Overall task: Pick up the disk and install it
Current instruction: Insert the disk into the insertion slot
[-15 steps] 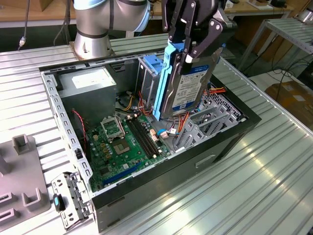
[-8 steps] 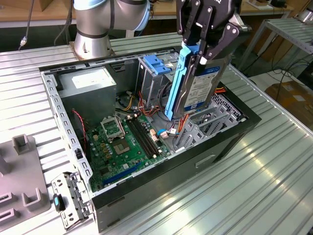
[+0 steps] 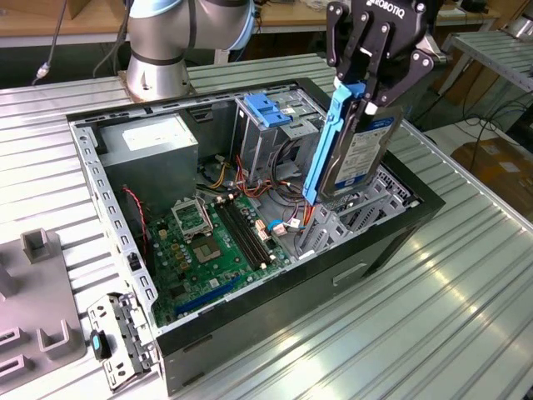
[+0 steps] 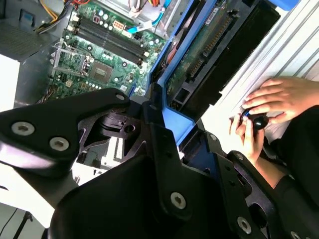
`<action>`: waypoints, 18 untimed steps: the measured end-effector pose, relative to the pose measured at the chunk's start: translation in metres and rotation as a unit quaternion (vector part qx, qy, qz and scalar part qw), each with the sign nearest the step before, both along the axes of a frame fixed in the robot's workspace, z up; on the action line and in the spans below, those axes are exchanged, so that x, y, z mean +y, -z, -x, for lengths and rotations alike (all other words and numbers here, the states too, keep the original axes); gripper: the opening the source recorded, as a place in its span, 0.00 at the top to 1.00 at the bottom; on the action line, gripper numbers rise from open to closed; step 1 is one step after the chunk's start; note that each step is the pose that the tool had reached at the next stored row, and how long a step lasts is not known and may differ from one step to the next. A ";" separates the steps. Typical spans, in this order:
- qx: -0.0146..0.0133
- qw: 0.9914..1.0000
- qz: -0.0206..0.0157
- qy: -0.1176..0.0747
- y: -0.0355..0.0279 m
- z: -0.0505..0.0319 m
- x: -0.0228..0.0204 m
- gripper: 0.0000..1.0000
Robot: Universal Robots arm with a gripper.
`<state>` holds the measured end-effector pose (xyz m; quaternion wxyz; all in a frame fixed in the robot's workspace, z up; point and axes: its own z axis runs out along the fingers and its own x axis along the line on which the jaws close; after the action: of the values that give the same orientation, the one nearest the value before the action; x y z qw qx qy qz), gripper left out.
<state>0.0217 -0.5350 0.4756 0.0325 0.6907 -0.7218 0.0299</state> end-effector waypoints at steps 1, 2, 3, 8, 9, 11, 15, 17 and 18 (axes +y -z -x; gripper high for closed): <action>0.000 1.000 0.000 0.000 0.0009 -0.0031 -0.0004 0.63; 0.000 1.000 0.001 0.000 0.0018 -0.0059 -0.0009 0.63; 0.000 1.000 0.001 0.000 0.0032 -0.0098 -0.0015 0.63; 0.000 1.000 0.002 0.000 0.0086 -0.0262 -0.0032 0.63; 0.000 1.000 0.002 0.000 0.0087 -0.0270 -0.0033 0.63; 0.000 1.000 0.002 0.000 0.0087 -0.0271 -0.0033 0.63; 0.000 1.000 0.002 0.000 0.0088 -0.0272 -0.0033 0.63; 0.000 1.000 0.002 -0.003 0.0111 -0.0306 -0.0054 0.63; 0.000 1.000 0.002 -0.008 0.0126 -0.0341 -0.0058 0.63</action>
<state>0.0557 -0.5408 0.4631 0.0338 0.6960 -0.7165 0.0317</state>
